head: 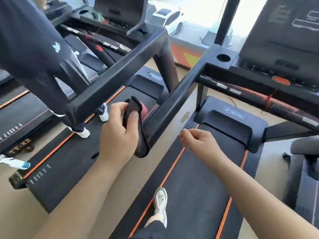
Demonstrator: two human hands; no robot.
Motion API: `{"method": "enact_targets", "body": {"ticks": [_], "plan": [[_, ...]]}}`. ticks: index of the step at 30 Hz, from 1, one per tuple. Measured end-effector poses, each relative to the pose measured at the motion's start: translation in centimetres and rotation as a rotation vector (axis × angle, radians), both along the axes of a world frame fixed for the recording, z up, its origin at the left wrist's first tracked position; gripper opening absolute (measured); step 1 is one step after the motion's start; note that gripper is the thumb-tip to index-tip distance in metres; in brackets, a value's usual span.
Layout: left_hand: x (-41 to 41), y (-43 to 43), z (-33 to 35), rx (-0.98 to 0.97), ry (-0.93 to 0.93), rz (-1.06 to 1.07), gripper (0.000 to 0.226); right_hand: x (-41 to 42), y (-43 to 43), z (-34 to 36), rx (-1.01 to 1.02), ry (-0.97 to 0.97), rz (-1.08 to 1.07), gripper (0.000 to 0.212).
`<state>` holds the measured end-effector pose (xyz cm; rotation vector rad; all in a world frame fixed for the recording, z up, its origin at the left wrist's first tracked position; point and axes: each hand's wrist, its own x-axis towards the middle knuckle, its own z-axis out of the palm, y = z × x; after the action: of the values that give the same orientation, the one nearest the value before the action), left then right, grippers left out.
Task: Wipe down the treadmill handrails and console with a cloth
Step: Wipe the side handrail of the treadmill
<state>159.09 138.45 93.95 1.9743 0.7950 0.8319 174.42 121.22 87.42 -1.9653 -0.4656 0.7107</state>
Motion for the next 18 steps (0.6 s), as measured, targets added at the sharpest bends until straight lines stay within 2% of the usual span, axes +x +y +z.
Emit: {"method": "enact_targets", "body": {"ticks": [2, 4, 8, 10, 12, 14, 17, 18], "plan": [[2.5, 1.5, -0.6, 0.249, -0.039, 0.012, 0.009, 2.7, 2.5, -1.0, -0.001, 0.009, -0.012, 0.032], [5.2, 2.9, -3.9, 0.342, 0.037, -0.100, 0.022, 5.2, 4.6, -2.0, -0.022, 0.006, -0.040, 0.034], [8.0, 5.2, -12.8, 0.272, 0.622, -0.524, 0.047, 9.2, 7.0, -3.6, -0.102, -0.078, -0.068, 0.044], [7.7, 6.0, -14.7, 0.187, 0.624, -0.497, 0.056, 10.4, 7.5, -4.5, -0.121, -0.083, -0.090, 0.035], [8.2, 7.0, -14.7, 0.235, 0.541, -0.336, 0.052, 11.0, 8.0, -5.1, -0.138, -0.093, -0.092, 0.027], [9.5, 8.4, -14.7, 0.290, 0.558, -0.217, 0.047, 11.5, 9.0, -5.7, -0.156, -0.106, -0.053, 0.019], [12.3, 9.2, -14.4, 0.187, 0.832, -0.283, 0.099, 12.5, 10.3, -6.9, -0.179, -0.205, 0.013, 0.015], [13.2, 8.9, -14.5, 0.136, 0.897, -0.319, 0.109, 12.9, 10.6, -7.2, -0.177, -0.229, 0.022, 0.018]]}}
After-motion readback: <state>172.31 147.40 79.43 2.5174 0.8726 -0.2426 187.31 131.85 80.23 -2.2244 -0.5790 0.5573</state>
